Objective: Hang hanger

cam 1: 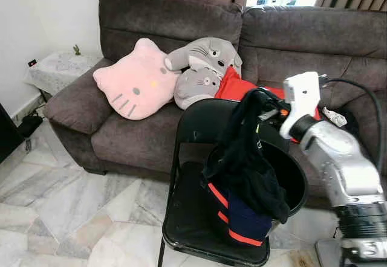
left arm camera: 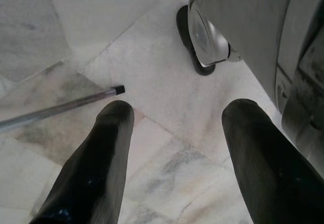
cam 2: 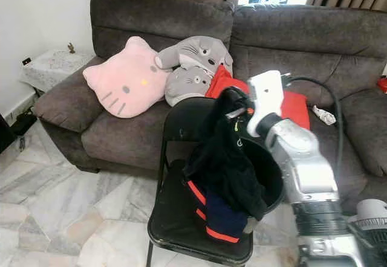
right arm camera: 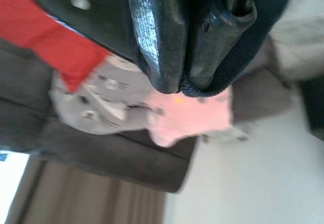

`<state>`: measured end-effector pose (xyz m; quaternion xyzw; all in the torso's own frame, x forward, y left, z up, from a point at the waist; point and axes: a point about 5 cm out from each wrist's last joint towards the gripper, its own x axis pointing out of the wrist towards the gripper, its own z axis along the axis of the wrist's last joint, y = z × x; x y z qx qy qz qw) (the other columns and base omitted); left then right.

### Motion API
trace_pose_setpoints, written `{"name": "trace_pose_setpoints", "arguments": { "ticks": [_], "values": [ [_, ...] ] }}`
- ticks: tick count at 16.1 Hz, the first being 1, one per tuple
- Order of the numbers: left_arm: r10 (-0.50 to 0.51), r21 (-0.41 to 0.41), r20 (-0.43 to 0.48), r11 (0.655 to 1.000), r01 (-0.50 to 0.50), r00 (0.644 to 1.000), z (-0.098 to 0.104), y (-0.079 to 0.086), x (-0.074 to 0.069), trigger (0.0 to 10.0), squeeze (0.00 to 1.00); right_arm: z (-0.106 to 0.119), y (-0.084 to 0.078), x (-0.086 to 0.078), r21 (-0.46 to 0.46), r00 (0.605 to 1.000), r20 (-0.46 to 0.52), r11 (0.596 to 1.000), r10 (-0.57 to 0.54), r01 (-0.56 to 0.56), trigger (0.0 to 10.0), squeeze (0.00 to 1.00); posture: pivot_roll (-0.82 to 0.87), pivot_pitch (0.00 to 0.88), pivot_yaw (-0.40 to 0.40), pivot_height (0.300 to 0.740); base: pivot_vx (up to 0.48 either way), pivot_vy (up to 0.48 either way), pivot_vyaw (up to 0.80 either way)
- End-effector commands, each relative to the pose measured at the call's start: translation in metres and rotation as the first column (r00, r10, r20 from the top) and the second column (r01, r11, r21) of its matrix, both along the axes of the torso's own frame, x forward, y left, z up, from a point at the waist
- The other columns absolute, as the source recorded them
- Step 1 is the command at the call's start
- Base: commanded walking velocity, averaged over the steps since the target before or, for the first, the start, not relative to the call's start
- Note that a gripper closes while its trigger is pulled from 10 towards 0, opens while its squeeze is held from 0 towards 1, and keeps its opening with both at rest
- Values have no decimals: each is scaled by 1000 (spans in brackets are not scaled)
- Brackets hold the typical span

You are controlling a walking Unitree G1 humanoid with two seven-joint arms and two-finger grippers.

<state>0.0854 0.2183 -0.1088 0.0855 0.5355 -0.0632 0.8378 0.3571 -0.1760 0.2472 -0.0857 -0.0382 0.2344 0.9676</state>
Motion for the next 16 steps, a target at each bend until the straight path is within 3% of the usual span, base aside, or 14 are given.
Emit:
{"name": "trace_pose_setpoints", "arguments": {
  "ticks": [1, 5, 9, 11, 13, 14, 16],
  "values": [
    [11, 0, -24, 1000, -11, 1000, -1, 2, -5, 10000, 0, 13, -10, -7, -9, 999, 33, 1000, -23, 23, 0, 0, -43, 3, -9, 740, 0, 0, 0],
    [10, -1, -22, 1000, -10, 1000, -1, 2, -4, 10000, 0, 13, -10, -22, -109, 995, 29, 990, 93, -89, 0, 0, -47, 10, -6, 740, 0, 0, 0],
    [11, -1, -20, 1000, -11, 1000, 0, 3, -3, 10000, 0, 23, -21, -29, -134, 991, 73, 986, 115, -104, 0, 0, -55, 16, -4, 740, 0, 0, 0],
    [11, 0, -20, 1000, -11, 1000, 0, 3, -2, 10000, 0, 42, -38, -30, -62, 990, 134, 997, 51, -43, 0, 0, -62, 18, -2, 740, 0, 0, 0],
    [11, 0, -20, 1000, -11, 1000, 0, 3, -2, 10000, 0, 49, -43, -31, -35, 987, 159, 999, 31, -26, 0, 0, -67, 17, 0, 740, 0, 0, 0],
    [10, 0, -21, 1000, -10, 1000, 0, 3, -1, 10000, 0, 65, -53, -32, 57, 977, 212, 998, -14, 1, 0, 0, -72, 17, 2, 740, 0, 0, 0],
    [9, 0, -21, 1000, -9, 1000, 0, 3, -1, 10000, 0, 78, -64, -35, 139, 967, 248, 990, -68, 34, 0, 0, -78, 17, 5, 740, 0, 0, 0]
  ]
}}
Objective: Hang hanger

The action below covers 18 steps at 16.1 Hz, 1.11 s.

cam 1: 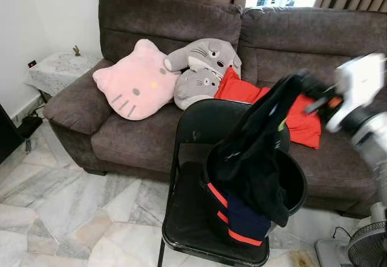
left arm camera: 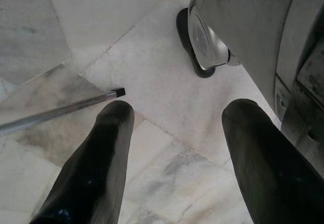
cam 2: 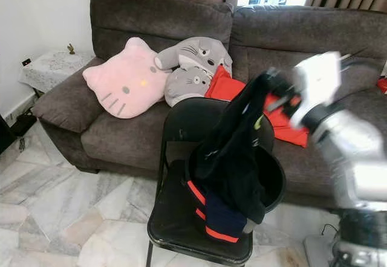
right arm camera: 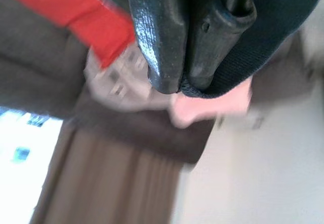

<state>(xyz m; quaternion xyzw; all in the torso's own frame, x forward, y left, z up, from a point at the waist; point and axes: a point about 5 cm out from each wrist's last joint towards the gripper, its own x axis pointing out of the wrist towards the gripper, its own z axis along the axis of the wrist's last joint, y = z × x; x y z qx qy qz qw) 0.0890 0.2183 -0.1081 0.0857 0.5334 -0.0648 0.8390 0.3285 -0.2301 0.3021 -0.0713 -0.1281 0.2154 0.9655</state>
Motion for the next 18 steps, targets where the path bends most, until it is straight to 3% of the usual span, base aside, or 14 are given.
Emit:
{"name": "trace_pose_setpoints", "arguments": {
  "ticks": [1, 2, 6, 11, 14, 16, 17, 18],
  "values": [
    [12, 2, -25, 1000, -12, 1000, -1, 3, -4, 10000, 0, 29, -16, -7, 99, 993, 101, 994, -63, 53, 0, 0, -80, 16, 6, 740, 0, 0, 0],
    [11, 2, -25, 1000, -11, 1000, -1, 3, -4, 10000, 0, 38, -27, -9, 153, 985, 132, 984, -111, 90, 0, 0, -82, 16, 7, 740, 0, 0, 0],
    [11, 2, -24, 1000, -11, 1000, 0, 3, -3, 10000, 0, 45, -38, -11, 196, 976, 151, 973, -156, 125, 0, 0, -90, 13, 10, 740, 0, 0, 0],
    [9, 3, -21, 1000, -9, 1000, 0, 4, -2, 10000, 0, 53, -51, -10, 181, 969, 154, 970, -193, 164, 0, 0, -95, 14, 12, 740, 0, 0, 0],
    [11, 5, -18, 1000, -11, 1000, 0, 4, -2, 10000, 0, 33, -31, -6, -19, 997, 65, 999, -33, 34, 0, 0, -88, 16, 8, 740, 0, 0, 0],
    [13, 5, -18, 1000, -12, 1000, 0, 4, -2, 10000, 0, 25, -28, -3, -36, 999, 34, 999, -23, 24, 0, 0, -85, 16, 8, 740, 0, 0, 0],
    [17, 4, -20, 1000, -17, 1000, 0, 4, -3, 10000, 0, -4, -8, -3, -155, 993, -52, 981, 107, -114, 0, 0, -72, 19, 8, 740, 0, 0, 0],
    [20, 5, -21, 1000, -20, 1000, 0, 4, -3, 10000, 0, -19, 7, -8, -219, 974, -99, 950, 205, -222, 0, 0, -72, 19, 8, 740, 0, 0, 0]
  ]
}}
